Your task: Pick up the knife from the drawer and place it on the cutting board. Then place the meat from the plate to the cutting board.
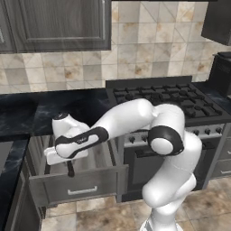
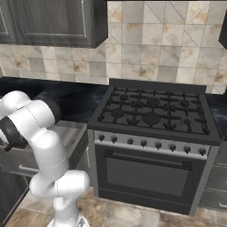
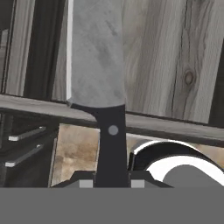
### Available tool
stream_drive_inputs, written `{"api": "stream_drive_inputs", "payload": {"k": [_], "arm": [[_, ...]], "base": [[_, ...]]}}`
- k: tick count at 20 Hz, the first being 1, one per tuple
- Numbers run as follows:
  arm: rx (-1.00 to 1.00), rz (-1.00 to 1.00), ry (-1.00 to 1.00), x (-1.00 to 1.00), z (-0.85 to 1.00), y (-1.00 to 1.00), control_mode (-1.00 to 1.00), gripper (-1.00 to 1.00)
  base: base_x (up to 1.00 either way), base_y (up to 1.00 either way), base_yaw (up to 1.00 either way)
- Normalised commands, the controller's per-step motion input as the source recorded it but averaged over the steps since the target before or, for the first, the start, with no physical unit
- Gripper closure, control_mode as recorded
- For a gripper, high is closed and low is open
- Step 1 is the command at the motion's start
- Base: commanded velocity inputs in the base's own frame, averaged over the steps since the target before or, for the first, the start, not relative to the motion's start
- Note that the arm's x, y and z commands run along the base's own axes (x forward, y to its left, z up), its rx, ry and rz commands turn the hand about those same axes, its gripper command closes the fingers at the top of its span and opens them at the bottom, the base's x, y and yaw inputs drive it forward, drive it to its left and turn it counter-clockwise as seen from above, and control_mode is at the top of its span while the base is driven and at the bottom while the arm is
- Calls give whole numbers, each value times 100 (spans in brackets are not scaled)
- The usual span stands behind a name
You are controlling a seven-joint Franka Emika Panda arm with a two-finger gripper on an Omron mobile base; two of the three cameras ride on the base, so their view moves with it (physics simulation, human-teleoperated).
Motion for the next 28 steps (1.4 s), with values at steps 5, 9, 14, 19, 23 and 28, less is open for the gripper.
{"api": "stream_drive_inputs", "payload": {"k": [5, 9, 14, 19, 23, 28], "arm": [[2, 0, 0, -51, 30, -19, -100, 100], [3, 0, 0, -48, 18, -37, -100, 100], [4, -1, 0, -44, 16, -52, -100, 100], [6, -2, -3, -42, 21, -61, -100, 100], [7, -3, -7, -40, 36, -59, -100, 100], [7, -4, -11, -40, 49, -55, -100, 100]], "base": [[0, 0, 0], [0, 0, 0], [0, 0, 0], [0, 0, 0], [0, 0, 0], [0, 0, 0]]}}
